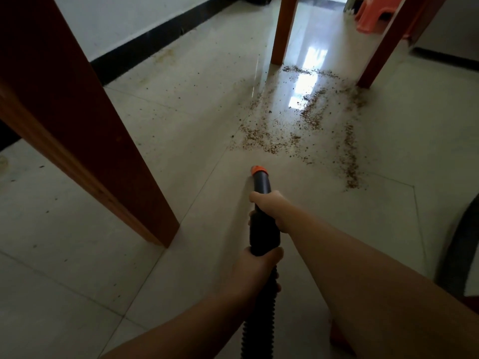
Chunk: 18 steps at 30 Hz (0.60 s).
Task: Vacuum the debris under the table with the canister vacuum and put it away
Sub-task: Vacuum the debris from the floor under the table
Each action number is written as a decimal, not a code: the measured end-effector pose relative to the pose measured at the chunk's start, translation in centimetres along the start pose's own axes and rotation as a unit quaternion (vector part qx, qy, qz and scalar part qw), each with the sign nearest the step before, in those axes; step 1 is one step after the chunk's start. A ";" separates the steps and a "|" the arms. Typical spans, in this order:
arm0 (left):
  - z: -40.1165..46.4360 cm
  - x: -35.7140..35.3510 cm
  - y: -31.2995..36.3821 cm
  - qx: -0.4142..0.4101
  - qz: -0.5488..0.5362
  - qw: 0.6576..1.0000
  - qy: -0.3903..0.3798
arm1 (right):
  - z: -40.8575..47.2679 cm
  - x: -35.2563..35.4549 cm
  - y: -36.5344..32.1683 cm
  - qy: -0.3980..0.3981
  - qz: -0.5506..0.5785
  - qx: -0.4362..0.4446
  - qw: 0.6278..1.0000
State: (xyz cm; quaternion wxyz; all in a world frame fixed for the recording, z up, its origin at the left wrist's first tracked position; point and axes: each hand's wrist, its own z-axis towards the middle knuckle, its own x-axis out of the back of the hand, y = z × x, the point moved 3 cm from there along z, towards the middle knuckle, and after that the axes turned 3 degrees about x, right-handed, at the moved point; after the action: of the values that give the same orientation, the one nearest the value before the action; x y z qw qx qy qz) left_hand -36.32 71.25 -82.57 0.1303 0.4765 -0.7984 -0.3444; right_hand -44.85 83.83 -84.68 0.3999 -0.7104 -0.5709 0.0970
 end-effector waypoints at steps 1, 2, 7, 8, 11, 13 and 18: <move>-0.3 -0.6 -0.3 0.004 0.004 1.000 -0.009 | -0.4 0.7 0.7 0.012 0.004 -0.003 1.000; -0.6 -1.2 -0.6 0.008 0.009 1.000 -0.017 | -0.9 1.3 1.3 0.022 0.008 -0.006 1.000; -4.3 -2.5 -3.2 0.048 0.019 0.998 -0.037 | -5.3 2.2 4.5 0.030 0.015 -0.027 0.999; -5.4 -2.5 -3.8 0.060 0.020 0.997 -0.036 | -6.4 2.0 4.9 0.022 0.016 -0.031 0.999; -8.7 -2.6 -5.4 0.092 0.016 0.995 -0.021 | -10.0 1.1 6.3 -0.005 0.008 -0.039 0.999; -10.7 -2.9 -6.7 0.114 0.013 0.993 -0.003 | -12.1 0.6 7.5 -0.027 0.003 -0.039 0.999; -16.9 -5.4 -10.8 0.171 -0.018 0.985 0.013 | -17.8 0.5 12.1 -0.095 -0.017 -0.025 0.995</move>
State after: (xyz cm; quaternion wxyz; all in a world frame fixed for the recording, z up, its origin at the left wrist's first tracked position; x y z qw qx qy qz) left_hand -17.24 65.27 -76.89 0.0505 0.5104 -0.8351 -0.1988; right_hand -25.15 75.80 -80.95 0.3280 -0.6976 -0.6207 0.1430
